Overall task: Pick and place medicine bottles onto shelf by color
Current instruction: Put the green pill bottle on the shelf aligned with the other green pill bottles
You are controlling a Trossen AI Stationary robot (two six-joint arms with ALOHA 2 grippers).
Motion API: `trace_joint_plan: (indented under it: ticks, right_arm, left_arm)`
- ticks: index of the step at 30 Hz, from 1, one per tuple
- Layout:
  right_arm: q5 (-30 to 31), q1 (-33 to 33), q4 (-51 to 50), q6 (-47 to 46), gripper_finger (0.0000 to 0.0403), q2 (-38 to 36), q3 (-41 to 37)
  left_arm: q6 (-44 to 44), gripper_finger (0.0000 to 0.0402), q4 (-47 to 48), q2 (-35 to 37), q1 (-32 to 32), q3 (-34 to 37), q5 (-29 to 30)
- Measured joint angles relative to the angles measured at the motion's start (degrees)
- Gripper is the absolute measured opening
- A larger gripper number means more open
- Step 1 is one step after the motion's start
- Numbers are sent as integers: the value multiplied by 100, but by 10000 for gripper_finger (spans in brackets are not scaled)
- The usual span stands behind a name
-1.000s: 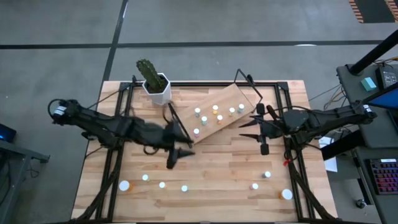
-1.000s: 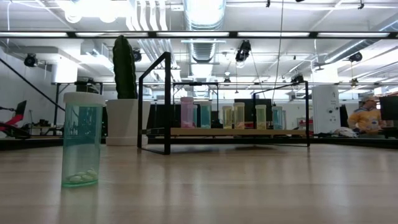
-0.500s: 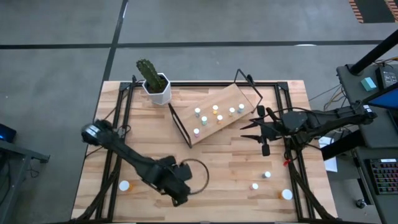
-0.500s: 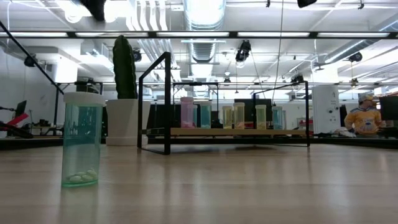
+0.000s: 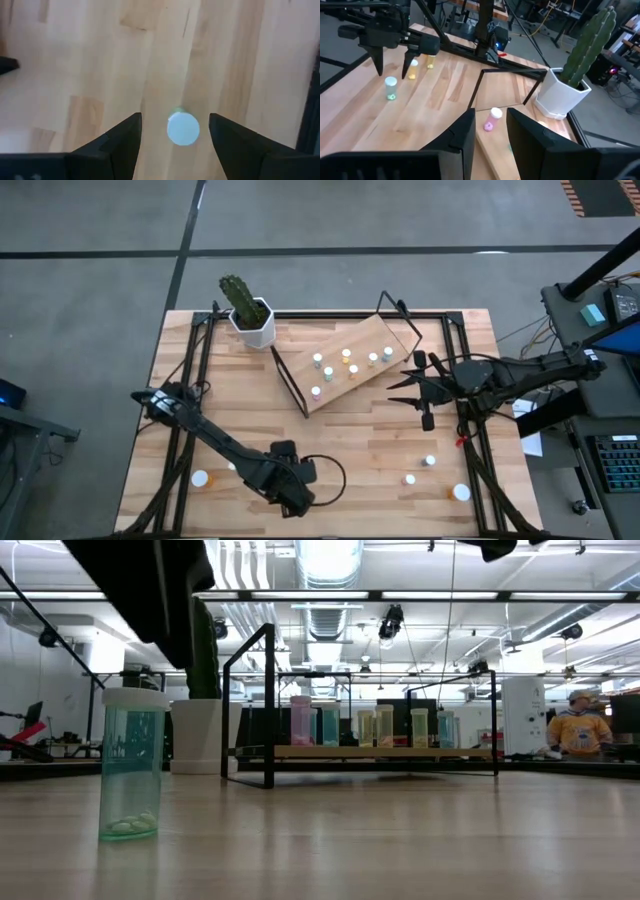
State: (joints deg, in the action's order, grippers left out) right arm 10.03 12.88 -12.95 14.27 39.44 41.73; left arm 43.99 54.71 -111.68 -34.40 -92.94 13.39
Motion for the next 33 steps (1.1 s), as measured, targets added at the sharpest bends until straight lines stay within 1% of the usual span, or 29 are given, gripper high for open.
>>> trace_joint_plan:
  ticks: [10, 15, 25, 29, 33]
  right_arm:
    - [2, 0, -2, -81, 100, -1, -14]
    - [2, 0, -2, -80, 100, 3, -16]
    - [2, 0, -2, -78, 100, 4, -16]
    - [2, 0, -2, -78, 100, 7, -16]
    - [2, 0, -2, -78, 100, 7, -16]
  left_arm:
    - [329, 215, -219, 7, -135, 272, -47]
    - [343, 215, -732, 7, -135, 561, -46]
    - [376, 214, -804, 15, -136, 638, 48]
    - [438, 195, -938, 18, -137, 761, 45]
    - [511, 160, -1028, 46, -137, 797, 44]
